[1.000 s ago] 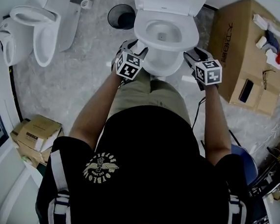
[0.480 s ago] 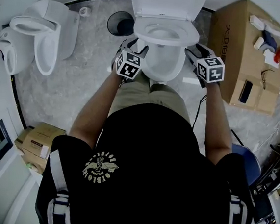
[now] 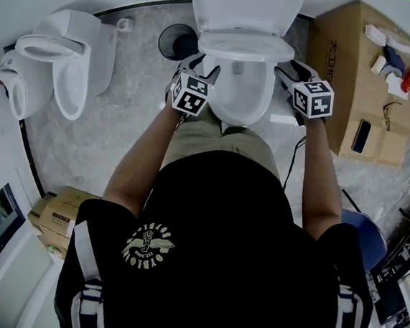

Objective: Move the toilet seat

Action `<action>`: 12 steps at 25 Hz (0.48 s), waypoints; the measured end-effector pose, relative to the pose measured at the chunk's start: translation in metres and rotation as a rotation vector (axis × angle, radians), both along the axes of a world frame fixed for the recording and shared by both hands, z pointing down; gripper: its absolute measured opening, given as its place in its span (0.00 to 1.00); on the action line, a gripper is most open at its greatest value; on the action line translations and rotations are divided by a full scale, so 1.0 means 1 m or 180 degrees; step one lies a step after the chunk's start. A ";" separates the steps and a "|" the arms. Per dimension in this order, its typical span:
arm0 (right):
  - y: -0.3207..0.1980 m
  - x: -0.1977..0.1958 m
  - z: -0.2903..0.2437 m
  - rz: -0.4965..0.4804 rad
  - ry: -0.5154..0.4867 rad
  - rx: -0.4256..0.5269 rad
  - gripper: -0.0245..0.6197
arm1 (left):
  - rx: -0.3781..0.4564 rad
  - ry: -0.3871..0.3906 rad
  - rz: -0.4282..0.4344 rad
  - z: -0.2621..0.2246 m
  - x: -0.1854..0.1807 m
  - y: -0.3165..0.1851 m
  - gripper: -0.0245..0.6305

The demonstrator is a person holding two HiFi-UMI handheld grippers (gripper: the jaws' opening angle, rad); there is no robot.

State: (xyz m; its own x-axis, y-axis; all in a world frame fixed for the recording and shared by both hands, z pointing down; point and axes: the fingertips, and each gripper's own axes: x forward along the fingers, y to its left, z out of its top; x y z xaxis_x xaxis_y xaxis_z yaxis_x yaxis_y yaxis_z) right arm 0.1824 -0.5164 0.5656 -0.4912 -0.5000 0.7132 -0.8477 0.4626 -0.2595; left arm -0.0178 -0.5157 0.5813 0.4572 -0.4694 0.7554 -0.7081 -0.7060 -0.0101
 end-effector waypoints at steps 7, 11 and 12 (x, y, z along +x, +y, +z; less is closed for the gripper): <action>-0.014 0.001 -0.003 0.0084 0.0031 -0.0024 0.44 | 0.0174 0.0140 -0.0068 -0.020 -0.004 -0.035 0.38; -0.022 0.000 -0.005 0.0165 0.0021 -0.0018 0.44 | 0.0198 0.0136 0.0058 -0.024 0.000 -0.045 0.38; -0.026 0.000 -0.006 0.0178 0.0024 -0.0011 0.44 | 0.0200 0.0143 0.0077 -0.025 0.000 -0.047 0.38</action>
